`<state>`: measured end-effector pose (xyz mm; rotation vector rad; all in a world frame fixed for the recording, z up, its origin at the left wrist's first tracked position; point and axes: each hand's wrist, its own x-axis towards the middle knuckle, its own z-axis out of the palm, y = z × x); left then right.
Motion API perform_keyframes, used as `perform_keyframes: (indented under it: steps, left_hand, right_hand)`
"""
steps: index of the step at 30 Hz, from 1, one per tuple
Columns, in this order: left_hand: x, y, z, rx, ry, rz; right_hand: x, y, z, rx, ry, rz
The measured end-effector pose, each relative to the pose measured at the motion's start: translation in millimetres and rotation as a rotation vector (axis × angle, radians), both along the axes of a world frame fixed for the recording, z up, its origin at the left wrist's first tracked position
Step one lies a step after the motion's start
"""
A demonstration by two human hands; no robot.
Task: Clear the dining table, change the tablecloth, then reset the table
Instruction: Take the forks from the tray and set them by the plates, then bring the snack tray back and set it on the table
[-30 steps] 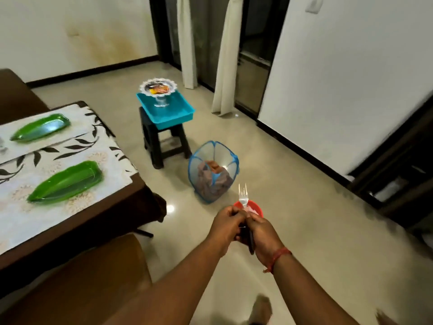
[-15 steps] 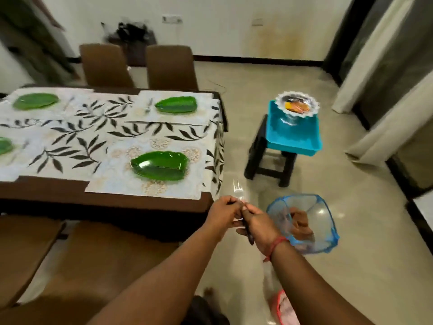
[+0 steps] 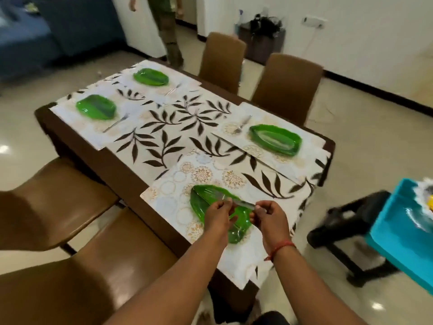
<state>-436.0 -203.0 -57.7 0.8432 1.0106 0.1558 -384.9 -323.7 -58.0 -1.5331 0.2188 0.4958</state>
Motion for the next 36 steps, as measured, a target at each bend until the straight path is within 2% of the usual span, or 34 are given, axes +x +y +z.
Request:
perform_keyframes:
  steps: [5, 10, 14, 21, 25, 28, 36]
  left_hand:
    - [25, 68, -8, -0.057, -0.024, 0.191]
    - [0, 102, -15, -0.053, 0.058, 0.542]
    - [-22, 92, -19, -0.059, 0.132, 0.812]
    - [-53, 51, -24, -0.033, 0.226, 0.999]
    - [-53, 47, -22, -0.019, 0.266, 1.033]
    - [-40, 54, -17, 0.004, 0.268, 0.988]
    - [11, 72, -5, 0.084, 0.236, 0.679]
  right_hand:
    - [89, 97, -23, -0.055, -0.073, 0.252]
    - [151, 189, -55, -0.088, -0.052, 0.574]
    - [174, 241, -80, -0.160, -0.069, 0.823]
    - [189, 269, -118, -0.338, -0.146, 1.011]
    - [199, 278, -155, -0.413, -0.360, 1.123]
    - [186, 263, -106, -0.436, -0.498, 1.162]
    - [195, 206, -84, -0.490, -0.528, 1.112]
